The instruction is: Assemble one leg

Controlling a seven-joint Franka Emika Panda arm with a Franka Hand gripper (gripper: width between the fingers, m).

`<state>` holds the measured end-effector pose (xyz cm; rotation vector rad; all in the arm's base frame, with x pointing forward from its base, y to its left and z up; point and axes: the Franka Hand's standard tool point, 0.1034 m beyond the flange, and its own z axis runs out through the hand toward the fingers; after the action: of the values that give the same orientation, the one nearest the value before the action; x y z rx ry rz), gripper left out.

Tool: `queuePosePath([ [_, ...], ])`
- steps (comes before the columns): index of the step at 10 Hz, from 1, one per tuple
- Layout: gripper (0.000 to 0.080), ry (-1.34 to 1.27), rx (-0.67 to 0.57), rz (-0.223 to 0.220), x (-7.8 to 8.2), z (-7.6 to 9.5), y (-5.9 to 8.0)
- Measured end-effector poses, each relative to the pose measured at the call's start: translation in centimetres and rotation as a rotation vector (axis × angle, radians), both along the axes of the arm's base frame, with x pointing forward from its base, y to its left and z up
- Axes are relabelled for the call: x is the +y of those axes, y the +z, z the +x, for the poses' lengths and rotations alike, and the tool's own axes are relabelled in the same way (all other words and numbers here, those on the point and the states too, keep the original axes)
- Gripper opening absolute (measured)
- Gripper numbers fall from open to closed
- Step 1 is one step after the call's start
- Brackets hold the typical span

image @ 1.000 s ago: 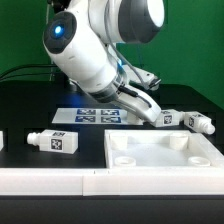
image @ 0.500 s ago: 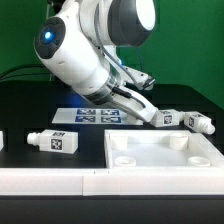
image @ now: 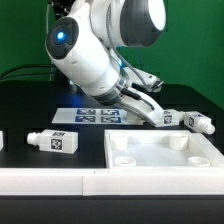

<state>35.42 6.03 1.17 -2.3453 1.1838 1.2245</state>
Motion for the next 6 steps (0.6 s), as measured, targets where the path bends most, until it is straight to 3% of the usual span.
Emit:
queuePosePath([
  [1,0.0649,-0.001,-0.001,0.001,-0.14,-0.05,-0.03],
  [2,0.0549,-0.002,0.0,0.001,-0.16,-0.05,-0.03],
  [3,0.0367,-0.002,0.0,0.001,-0.16,-0.05,-0.03],
  [4,0.0367,-0.002,0.0,0.002,-0.15,-0.04,-0.01],
  [5,0.029,-0.002,-0.001,0.003,-0.12,-0.01,0.05],
  [6,0.029,-0.002,-0.001,0.003,-0.11,0.0,0.06],
])
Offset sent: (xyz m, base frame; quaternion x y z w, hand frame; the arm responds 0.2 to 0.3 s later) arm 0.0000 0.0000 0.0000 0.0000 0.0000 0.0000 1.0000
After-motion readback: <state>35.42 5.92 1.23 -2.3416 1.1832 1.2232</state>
